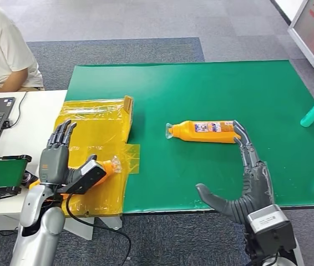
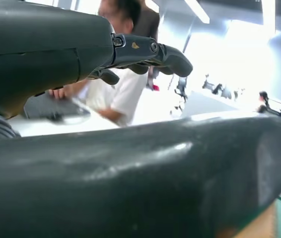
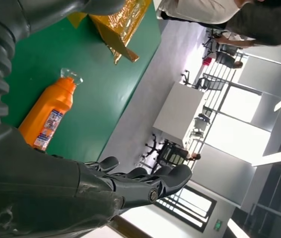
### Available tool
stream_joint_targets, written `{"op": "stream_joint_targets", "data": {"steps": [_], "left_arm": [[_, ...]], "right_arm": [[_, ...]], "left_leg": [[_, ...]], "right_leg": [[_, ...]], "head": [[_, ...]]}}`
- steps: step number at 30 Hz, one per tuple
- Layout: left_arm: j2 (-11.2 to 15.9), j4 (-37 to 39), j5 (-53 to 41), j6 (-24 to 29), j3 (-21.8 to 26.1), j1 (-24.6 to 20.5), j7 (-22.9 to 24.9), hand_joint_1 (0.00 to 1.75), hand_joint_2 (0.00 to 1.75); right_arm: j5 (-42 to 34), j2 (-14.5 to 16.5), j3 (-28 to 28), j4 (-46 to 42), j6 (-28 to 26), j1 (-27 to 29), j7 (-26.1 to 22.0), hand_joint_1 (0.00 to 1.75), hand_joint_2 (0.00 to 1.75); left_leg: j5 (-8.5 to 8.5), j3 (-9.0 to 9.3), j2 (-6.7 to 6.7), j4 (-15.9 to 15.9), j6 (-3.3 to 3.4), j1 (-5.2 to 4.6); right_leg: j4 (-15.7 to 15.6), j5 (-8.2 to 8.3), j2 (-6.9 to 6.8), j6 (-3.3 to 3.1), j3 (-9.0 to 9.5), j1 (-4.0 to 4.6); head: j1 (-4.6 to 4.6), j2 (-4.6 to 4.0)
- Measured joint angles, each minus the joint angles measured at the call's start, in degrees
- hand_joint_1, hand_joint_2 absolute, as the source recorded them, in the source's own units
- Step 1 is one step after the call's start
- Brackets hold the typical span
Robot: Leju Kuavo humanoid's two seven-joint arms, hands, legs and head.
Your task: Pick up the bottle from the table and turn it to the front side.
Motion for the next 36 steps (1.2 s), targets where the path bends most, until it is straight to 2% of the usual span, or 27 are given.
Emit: {"op": "stream_joint_targets", "data": {"steps": [4,8,12,19,23,27,31,34,36], "left_arm": [[-2.2,-2.4,19.0,-9.2,1.0,1.8,-0.9,0.00,0.00],[-3.9,-4.8,38.6,-18.7,0.8,5.7,1.5,0.00,0.00],[-4.1,-5.7,49.3,-21.4,-0.7,10.0,1.5,0.00,1.75],[-3.8,-13.0,64.6,-21.1,-2.9,19.0,4.3,0.00,1.75],[-3.2,-18.0,64.3,-20.0,-2.8,23.2,4.6,0.00,1.75],[-2.9,-21.4,63.4,-20.2,-2.4,25.0,4.7,0.00,1.75],[-4.0,-24.5,66.8,-24.2,0.8,26.4,6.4,0.00,0.00],[-6.1,-27.2,69.2,-31.1,6.7,27.6,8.9,0.00,0.00],[-7.2,-28.4,68.4,-33.5,10.7,28.3,9.6,0.00,0.00]], "right_arm": [[0.1,0.0,-0.2,-0.1,2.6,0.3,2.2,0.00,1.75],[-8.0,-0.3,-2.3,1.0,6.6,3.4,3.9,0.00,1.75],[-12.0,-0.5,-6.5,3.6,10.7,6.7,2.5,0.00,1.75],[-12.8,-0.9,-10.2,6.0,13.9,8.5,2.9,0.00,1.75],[-14.0,-1.1,-10.4,6.7,14.1,9.0,3.8,0.00,1.75],[-14.3,-1.3,-10.4,7.4,14.0,9.0,4.3,0.00,1.75],[-13.9,-1.3,-9.3,8.7,12.6,8.3,5.9,0.00,1.75],[-13.2,-1.4,-6.7,10.6,9.1,6.6,7.1,0.00,1.75],[-13.5,-1.7,-4.8,11.9,6.6,5.7,7.3,0.00,1.75]], "left_leg": [[-0.01,0.00,0.00,0.0,0.01,0.00],[-0.10,0.03,-0.01,0.0,0.07,0.00],[-0.17,0.00,-0.01,0.0,0.06,-0.01],[-0.28,0.03,0.00,0.0,0.01,0.00],[-0.30,0.04,-0.01,0.0,0.00,0.01],[-0.30,0.04,-0.01,0.0,0.02,0.01],[-0.33,0.04,-0.01,0.0,0.03,0.01],[-0.33,0.13,0.00,0.0,0.02,0.01],[-0.32,0.17,0.00,0.0,0.02,0.01]], "right_leg": [[0.0,-0.01,0.00,0.00,-0.01,0.00],[0.0,-0.14,-0.02,0.05,0.05,0.00],[0.0,-0.18,-0.02,0.03,0.04,-0.01],[0.0,-0.27,-0.01,0.02,0.03,0.00],[0.0,-0.30,-0.02,0.03,0.06,0.01],[0.0,-0.30,-0.02,0.03,0.10,0.00],[0.0,-0.30,-0.01,0.04,0.19,0.01],[0.0,-0.31,-0.01,0.03,0.19,0.01],[0.0,-0.32,-0.02,0.03,0.19,0.01]], "head": [[-0.01,0.00],[0.00,0.00],[0.00,0.00],[-0.01,-0.02],[-0.01,0.00],[0.01,-0.01],[0.00,-0.01],[-0.01,-0.01],[-0.01,0.00]]}}
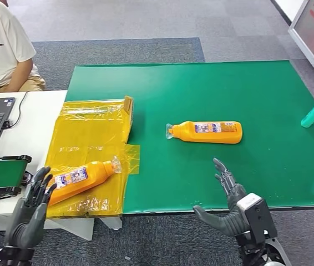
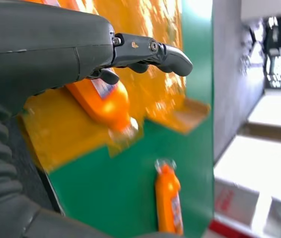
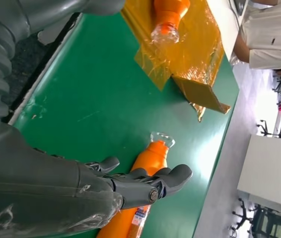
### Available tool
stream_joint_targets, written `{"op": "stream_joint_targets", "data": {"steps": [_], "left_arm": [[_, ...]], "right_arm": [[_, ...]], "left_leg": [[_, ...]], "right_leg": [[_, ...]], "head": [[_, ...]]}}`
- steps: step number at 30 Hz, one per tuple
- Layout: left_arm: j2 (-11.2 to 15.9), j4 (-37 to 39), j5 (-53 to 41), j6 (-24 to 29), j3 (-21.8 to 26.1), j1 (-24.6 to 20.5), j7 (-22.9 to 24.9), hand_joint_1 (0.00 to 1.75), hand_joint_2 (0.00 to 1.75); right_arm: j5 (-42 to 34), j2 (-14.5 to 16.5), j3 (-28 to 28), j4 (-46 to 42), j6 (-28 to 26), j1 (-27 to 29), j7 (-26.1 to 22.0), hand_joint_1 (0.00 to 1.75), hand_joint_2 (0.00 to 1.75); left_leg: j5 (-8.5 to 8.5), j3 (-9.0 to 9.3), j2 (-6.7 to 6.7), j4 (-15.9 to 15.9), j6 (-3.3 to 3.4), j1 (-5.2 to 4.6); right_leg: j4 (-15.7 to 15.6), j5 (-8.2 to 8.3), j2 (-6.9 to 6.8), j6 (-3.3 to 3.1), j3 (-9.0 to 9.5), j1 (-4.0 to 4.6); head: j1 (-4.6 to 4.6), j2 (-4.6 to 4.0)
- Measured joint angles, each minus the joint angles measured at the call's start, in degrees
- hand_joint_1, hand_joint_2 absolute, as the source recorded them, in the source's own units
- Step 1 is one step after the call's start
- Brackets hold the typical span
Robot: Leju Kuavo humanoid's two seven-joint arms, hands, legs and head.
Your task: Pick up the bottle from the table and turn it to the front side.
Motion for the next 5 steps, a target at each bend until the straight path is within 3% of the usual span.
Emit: {"op": "stream_joint_targets", "data": {"steps": [1,5], "left_arm": [[-0.4,-0.4,-0.3,-0.3,1.4,0.3,0.1,0.00,0.00],[-1.5,-1.3,-0.7,0.5,3.7,1.1,-0.8,0.00,1.75]], "right_arm": [[-0.2,-0.2,0.6,0.4,-0.8,-0.2,0.0,0.00,1.75],[0.2,-0.3,1.4,1.1,-1.8,-0.2,0.8,0.00,1.75]], "left_leg": [[0.00,0.00,0.00,0.0,0.00,0.00],[0.00,0.01,-0.01,0.0,0.01,0.00]], "right_leg": [[0.0,-0.01,-0.01,0.00,0.01,0.00],[0.0,-0.04,-0.01,0.00,0.02,0.00]], "head": [[0.01,0.00],[0.00,0.00]]}}
